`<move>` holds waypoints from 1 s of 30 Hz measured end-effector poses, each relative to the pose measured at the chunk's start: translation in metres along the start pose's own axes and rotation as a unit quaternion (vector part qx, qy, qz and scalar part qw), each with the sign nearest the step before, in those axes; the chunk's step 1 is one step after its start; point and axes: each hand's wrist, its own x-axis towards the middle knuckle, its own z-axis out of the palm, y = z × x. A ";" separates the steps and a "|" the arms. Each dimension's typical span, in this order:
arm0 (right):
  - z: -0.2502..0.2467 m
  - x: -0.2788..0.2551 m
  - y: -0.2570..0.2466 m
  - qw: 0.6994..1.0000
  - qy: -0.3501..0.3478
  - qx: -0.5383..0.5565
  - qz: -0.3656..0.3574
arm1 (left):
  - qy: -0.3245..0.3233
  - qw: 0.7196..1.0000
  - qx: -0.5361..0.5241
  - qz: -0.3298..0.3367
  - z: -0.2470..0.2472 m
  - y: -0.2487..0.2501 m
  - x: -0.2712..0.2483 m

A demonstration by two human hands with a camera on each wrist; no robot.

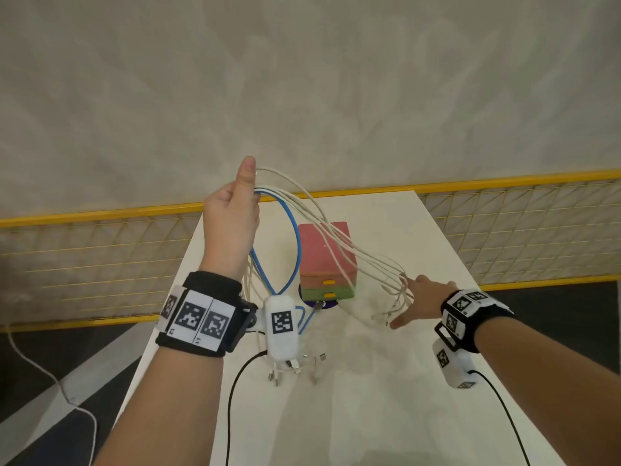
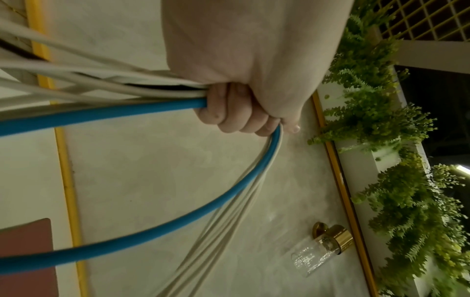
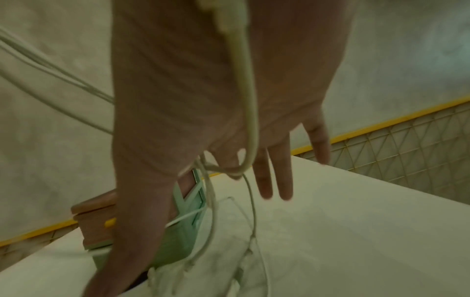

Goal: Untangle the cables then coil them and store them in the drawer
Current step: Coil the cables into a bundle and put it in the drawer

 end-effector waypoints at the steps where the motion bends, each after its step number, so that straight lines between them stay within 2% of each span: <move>1: 0.001 0.000 0.000 1.000 -0.017 0.016 -0.005 | 0.007 1.000 -0.001 0.001 -0.001 0.001 0.000; 5: 0.004 0.000 0.006 0.981 -0.039 0.185 -0.040 | 0.029 1.000 -0.011 0.002 -0.011 0.003 0.006; 10: 0.008 -0.004 0.010 0.941 -0.091 0.324 -0.047 | 0.045 0.999 -0.010 0.000 -0.017 -0.003 0.007; 13: 0.016 -0.004 0.017 0.901 -0.091 0.419 -0.065 | 0.061 0.998 -0.004 -0.001 -0.021 -0.007 0.011; 15: 0.021 -0.003 0.019 0.887 -0.063 0.454 -0.062 | 0.068 0.998 0.005 -0.004 -0.025 -0.009 0.014; 19: 0.026 -0.003 0.020 0.904 -0.009 0.426 -0.039 | 0.072 0.997 0.011 -0.002 -0.024 -0.011 0.015; 22: 0.025 0.000 0.017 0.932 0.009 0.360 -0.032 | 0.040 0.999 0.030 0.000 -0.017 -0.016 0.012; 24: 0.015 0.000 0.006 0.951 0.019 0.300 -0.077 | 0.005 0.999 0.045 0.009 -0.010 -0.019 0.009; 26: -0.005 -0.004 -0.011 0.950 0.073 0.275 -0.131 | -0.029 0.998 0.060 0.022 -0.001 -0.021 0.007; 28: -0.029 -0.017 -0.038 0.918 0.109 0.322 -0.204 | -0.058 0.995 0.072 0.032 0.008 -0.024 0.004; 30: -0.053 -0.036 -0.073 0.858 0.130 0.398 -0.296 | -0.086 0.992 0.082 0.033 0.017 -0.026 0.000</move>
